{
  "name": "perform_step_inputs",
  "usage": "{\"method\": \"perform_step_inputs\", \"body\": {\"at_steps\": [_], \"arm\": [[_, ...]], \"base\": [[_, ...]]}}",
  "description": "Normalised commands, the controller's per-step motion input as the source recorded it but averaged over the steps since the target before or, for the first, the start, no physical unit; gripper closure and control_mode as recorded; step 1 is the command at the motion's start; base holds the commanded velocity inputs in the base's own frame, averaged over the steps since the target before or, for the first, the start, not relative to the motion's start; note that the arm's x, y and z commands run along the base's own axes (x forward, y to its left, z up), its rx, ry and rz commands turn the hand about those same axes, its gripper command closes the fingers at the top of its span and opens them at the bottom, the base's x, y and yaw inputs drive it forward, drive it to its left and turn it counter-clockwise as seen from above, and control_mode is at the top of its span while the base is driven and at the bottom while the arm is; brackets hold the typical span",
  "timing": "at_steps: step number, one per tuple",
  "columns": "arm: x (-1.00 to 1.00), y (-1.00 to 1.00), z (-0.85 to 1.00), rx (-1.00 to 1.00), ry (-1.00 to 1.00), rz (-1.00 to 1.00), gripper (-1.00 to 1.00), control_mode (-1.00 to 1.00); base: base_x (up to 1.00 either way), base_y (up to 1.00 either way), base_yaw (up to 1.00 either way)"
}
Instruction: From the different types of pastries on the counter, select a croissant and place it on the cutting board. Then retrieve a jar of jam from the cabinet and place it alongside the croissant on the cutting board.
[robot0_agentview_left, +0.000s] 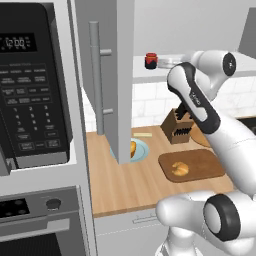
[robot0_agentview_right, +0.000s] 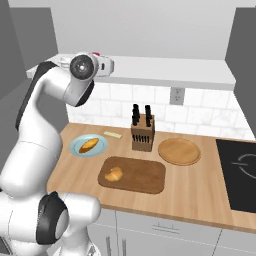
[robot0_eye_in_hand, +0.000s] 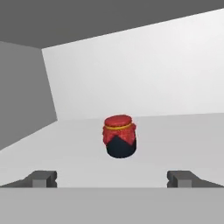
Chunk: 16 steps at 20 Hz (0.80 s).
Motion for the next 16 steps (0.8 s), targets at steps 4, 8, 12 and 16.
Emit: {"method": "perform_step_inputs", "body": {"at_steps": [4,8,12,16], "arm": [[0.6,0.0,0.0,-0.02,0.06,0.0,-1.0,-1.0],[0.47,0.0,0.0,-0.03,0.07,0.0,-1.0,-1.0],[0.56,0.0,0.0,0.0,0.04,0.0,-1.0,-1.0],[0.5,0.02,0.0,0.0,0.03,0.0,-1.0,-1.0]], "base": [[0.0,0.0,0.0],[0.0,0.0,0.0],[0.0,0.0,0.0],[0.0,0.0,0.0]]}}
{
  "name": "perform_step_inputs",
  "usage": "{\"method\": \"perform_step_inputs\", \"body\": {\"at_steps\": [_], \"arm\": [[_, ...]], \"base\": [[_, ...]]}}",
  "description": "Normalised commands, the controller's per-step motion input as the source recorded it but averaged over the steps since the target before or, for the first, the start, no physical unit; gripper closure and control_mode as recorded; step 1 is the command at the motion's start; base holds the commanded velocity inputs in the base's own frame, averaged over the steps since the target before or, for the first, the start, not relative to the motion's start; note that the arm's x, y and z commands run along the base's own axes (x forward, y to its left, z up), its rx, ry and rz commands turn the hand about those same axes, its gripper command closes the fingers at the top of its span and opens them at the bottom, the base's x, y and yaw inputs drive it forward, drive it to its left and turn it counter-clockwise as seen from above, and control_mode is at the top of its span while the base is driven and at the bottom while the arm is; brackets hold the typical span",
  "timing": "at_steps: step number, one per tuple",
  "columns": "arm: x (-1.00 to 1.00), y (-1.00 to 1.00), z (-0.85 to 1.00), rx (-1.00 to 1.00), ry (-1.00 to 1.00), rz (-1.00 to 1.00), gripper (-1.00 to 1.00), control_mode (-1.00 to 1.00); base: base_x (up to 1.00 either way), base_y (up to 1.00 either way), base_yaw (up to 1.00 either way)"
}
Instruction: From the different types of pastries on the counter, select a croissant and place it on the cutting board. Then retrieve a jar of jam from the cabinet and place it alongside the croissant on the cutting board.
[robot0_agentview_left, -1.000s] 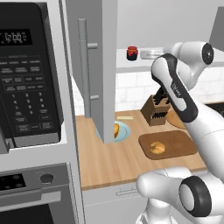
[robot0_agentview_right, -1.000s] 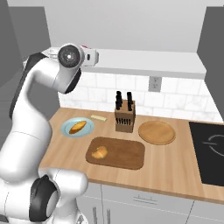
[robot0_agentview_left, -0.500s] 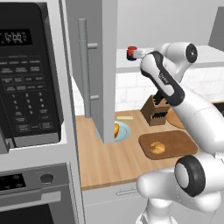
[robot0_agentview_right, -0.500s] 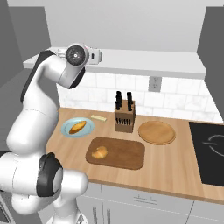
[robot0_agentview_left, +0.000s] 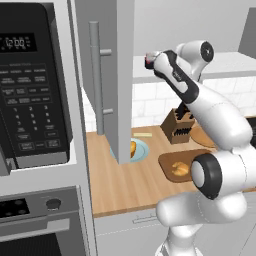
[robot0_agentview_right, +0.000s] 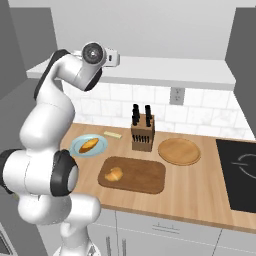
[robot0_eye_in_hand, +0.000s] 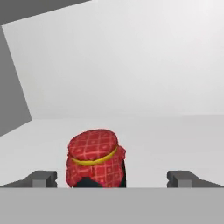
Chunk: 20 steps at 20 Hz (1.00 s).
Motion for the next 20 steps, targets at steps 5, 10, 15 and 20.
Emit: {"method": "perform_step_inputs", "body": {"at_steps": [5,10,15,20], "arm": [[0.41,0.15,-0.08,0.0,0.01,0.03,-1.0,-1.0],[0.47,0.05,-0.2,-0.03,0.03,0.06,-1.0,-1.0],[0.41,0.0,-0.32,-0.09,0.03,0.08,-1.0,-1.0],[-0.11,-0.02,-0.09,-0.11,0.04,0.03,1.0,-1.0]], "base": [[0.0,0.0,0.0],[0.0,0.0,0.0],[0.0,0.0,0.0],[0.0,0.0,0.0]]}}
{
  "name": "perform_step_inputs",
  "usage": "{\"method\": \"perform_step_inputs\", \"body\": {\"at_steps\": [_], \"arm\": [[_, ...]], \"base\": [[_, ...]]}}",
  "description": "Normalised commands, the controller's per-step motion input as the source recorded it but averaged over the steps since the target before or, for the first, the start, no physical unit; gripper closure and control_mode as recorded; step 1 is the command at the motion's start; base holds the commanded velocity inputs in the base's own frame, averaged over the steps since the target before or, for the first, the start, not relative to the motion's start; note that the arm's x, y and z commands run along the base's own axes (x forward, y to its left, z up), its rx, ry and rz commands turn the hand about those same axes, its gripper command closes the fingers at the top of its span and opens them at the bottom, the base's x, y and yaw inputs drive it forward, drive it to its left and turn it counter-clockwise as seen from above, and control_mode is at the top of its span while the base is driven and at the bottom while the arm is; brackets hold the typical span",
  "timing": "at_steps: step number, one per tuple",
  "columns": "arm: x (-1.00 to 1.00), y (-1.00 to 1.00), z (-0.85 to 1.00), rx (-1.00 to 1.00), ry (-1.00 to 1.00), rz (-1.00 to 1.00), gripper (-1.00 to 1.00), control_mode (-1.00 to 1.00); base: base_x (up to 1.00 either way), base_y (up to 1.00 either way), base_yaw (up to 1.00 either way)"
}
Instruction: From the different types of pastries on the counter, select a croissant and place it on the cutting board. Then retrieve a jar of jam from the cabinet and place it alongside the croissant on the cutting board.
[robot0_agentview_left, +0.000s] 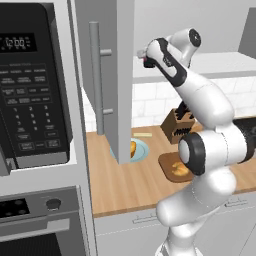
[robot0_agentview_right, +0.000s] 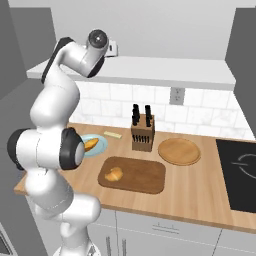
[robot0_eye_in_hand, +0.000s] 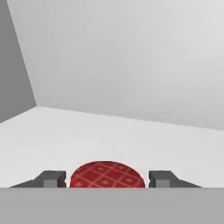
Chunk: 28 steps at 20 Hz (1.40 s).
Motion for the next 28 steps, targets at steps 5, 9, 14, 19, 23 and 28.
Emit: {"method": "perform_step_inputs", "body": {"at_steps": [5,9,14,19,23,28], "arm": [[-0.93,-0.31,-0.05,0.01,-0.03,0.0,1.0,-1.0],[-1.0,-0.44,0.0,0.11,-0.24,0.0,1.0,-1.0],[-1.0,-0.31,0.0,0.18,-0.36,0.0,1.0,-1.0],[-0.98,-0.3,0.68,0.09,-0.15,0.0,1.0,-1.0],[-1.0,-0.48,1.0,-0.01,0.0,0.0,1.0,-1.0],[-1.0,-0.6,0.58,-0.2,0.0,0.03,1.0,-1.0]], "base": [[0.0,0.0,0.0],[0.0,0.0,0.0],[0.0,0.0,0.0],[0.0,0.0,0.0],[0.0,0.0,0.0],[0.0,0.0,0.0]]}}
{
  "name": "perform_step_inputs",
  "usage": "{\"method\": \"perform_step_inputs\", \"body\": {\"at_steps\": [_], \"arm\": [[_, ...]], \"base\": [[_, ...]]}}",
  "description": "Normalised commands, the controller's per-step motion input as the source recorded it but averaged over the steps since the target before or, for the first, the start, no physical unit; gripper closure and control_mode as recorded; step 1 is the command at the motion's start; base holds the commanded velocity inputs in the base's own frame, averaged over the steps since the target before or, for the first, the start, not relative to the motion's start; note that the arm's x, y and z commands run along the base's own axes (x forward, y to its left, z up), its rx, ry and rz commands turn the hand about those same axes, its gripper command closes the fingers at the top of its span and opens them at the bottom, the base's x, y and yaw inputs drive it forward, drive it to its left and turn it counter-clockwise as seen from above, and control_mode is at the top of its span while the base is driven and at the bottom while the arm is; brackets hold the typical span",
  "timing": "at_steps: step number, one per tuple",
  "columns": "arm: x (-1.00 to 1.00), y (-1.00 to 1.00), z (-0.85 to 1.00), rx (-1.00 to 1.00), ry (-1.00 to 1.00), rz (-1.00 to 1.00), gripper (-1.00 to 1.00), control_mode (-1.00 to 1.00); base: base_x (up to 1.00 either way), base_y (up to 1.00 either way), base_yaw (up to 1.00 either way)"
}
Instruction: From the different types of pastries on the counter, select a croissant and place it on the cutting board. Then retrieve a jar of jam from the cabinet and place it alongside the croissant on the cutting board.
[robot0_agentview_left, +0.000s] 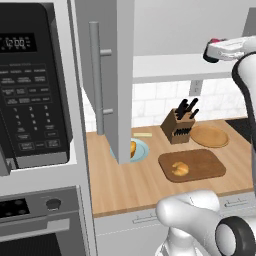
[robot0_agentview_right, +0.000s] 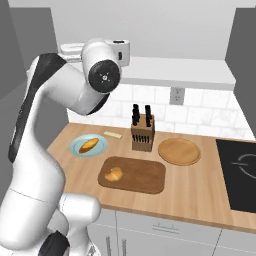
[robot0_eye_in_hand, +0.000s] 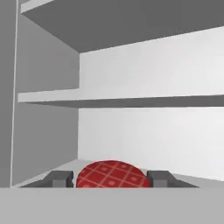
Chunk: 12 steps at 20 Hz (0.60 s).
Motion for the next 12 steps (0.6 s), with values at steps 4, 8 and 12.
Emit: {"method": "perform_step_inputs", "body": {"at_steps": [4,8,12], "arm": [[-1.0,-0.67,-0.3,-0.18,-0.02,0.13,1.0,-1.0],[-1.0,-0.62,-1.0,-0.03,-0.13,0.18,1.0,-1.0],[-1.0,-0.13,-1.0,-0.01,-0.33,0.05,1.0,-1.0]], "base": [[0.0,0.0,0.0],[0.0,0.0,0.0],[0.0,0.0,0.0]]}}
